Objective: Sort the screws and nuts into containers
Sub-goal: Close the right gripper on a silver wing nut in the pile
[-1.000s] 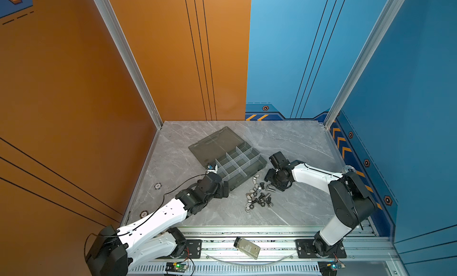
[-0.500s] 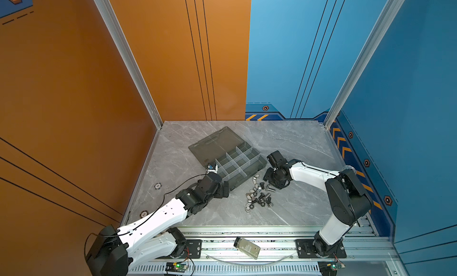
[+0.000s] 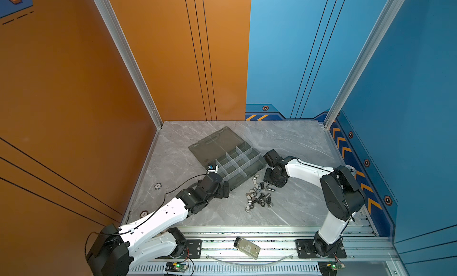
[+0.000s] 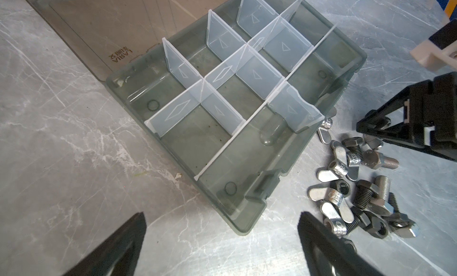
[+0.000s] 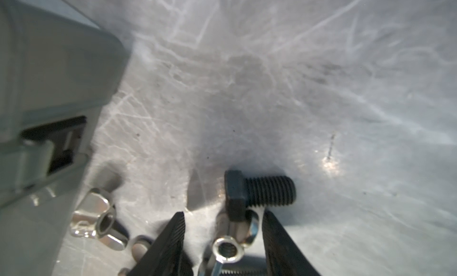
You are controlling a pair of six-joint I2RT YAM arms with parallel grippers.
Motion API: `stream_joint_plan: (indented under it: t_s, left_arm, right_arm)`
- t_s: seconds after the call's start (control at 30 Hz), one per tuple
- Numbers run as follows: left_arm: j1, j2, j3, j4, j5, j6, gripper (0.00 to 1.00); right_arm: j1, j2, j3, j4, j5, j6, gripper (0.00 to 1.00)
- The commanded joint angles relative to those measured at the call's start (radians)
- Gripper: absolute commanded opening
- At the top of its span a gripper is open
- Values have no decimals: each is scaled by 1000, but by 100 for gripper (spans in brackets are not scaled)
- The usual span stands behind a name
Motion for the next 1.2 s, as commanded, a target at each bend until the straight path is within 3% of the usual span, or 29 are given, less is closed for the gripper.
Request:
stream_joint_plan:
  t_s: [0.0, 0.63, 0.73, 0.9, 1.03, 1.17]
  left_arm:
    - [8, -2, 24, 10, 9, -5, 98]
    - [13, 6, 31, -12, 12, -10, 98]
    - [12, -1, 29, -11, 16, -9, 98]
    - [17, -11, 25, -6, 80, 23, 98]
    - [22, -15, 30, -20, 119, 47, 98]
    - [33, -32, 21, -12, 168, 65, 98]
  right_arm:
    - [12, 10, 3, -78, 46, -20, 52]
    - [17, 34, -4, -50, 15, -26, 27]
    - [17, 33, -3, -49, 11, -30, 17]
    - [17, 32, 0, -45, 7, -47, 11]
    - [13, 22, 5, -48, 5, -77, 1]
    - [10, 5, 12, -49, 4, -126, 0]
